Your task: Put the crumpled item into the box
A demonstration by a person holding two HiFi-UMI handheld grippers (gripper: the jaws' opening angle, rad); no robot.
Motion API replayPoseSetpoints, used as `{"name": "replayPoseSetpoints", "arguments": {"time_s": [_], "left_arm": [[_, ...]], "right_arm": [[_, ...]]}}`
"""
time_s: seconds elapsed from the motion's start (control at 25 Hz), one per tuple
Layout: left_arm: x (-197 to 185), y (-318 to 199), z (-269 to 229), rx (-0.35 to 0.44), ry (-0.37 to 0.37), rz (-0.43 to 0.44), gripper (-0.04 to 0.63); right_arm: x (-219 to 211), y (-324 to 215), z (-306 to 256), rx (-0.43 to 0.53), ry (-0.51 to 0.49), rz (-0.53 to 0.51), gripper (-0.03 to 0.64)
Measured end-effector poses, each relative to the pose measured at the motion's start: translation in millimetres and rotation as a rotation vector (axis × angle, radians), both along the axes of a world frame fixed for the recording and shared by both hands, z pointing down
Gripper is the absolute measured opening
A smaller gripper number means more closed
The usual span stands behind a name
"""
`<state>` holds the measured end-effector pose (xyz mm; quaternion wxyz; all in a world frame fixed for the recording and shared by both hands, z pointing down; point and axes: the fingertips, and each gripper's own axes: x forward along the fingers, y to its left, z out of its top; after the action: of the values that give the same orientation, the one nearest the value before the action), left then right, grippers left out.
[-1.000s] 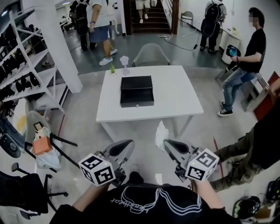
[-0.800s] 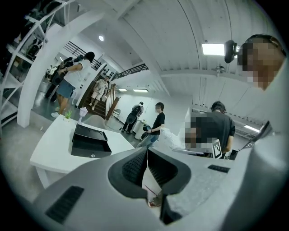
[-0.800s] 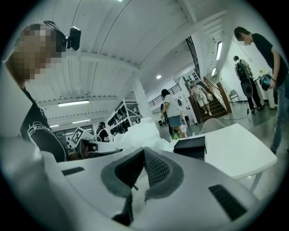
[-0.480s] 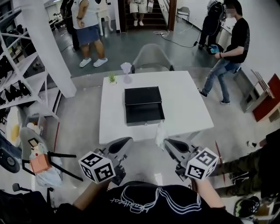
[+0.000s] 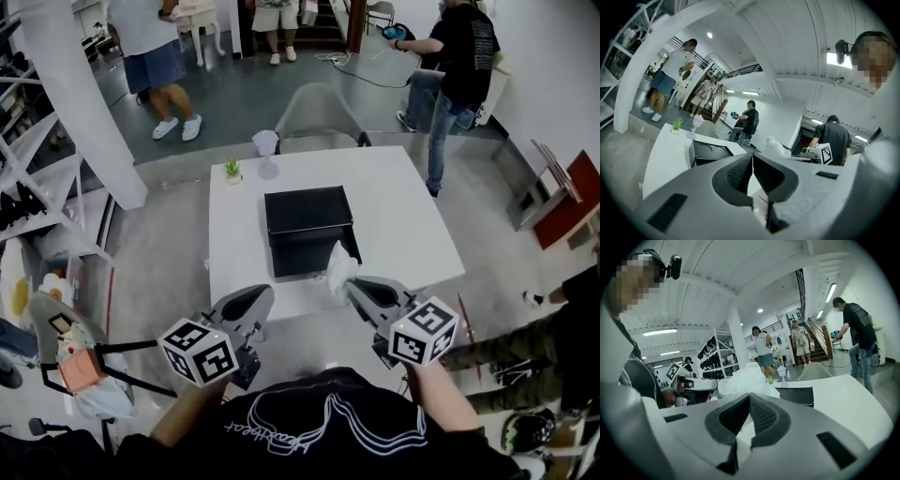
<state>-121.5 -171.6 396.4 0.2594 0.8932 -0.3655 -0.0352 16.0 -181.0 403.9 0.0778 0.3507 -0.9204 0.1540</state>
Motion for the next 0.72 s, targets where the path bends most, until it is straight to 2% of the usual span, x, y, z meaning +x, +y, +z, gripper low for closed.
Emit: {"name": "replayPoseSetpoints", "arguments": {"time_s": [0.24, 0.52, 0.72], "left_arm": [[-4.9, -15.4, 12.8, -0.019, 0.005, -0.013, 0.008], [-9.9, -36.0, 23.5, -0.053, -0.003, -0.038, 0.008], [-18.6, -58.3, 29.7, -0.076, -0.01, -0.066, 0.008]], "right_arm": [[-1.8, -29.1, 16.6, 0.005, 0.121, -0.001, 0.005], [-15.4, -62.9, 44.6, 0.009, 0.249, -0.054, 0.005], [-24.2, -95.3, 73.0, -0.037, 0.33, -0.098, 0.005]]}}
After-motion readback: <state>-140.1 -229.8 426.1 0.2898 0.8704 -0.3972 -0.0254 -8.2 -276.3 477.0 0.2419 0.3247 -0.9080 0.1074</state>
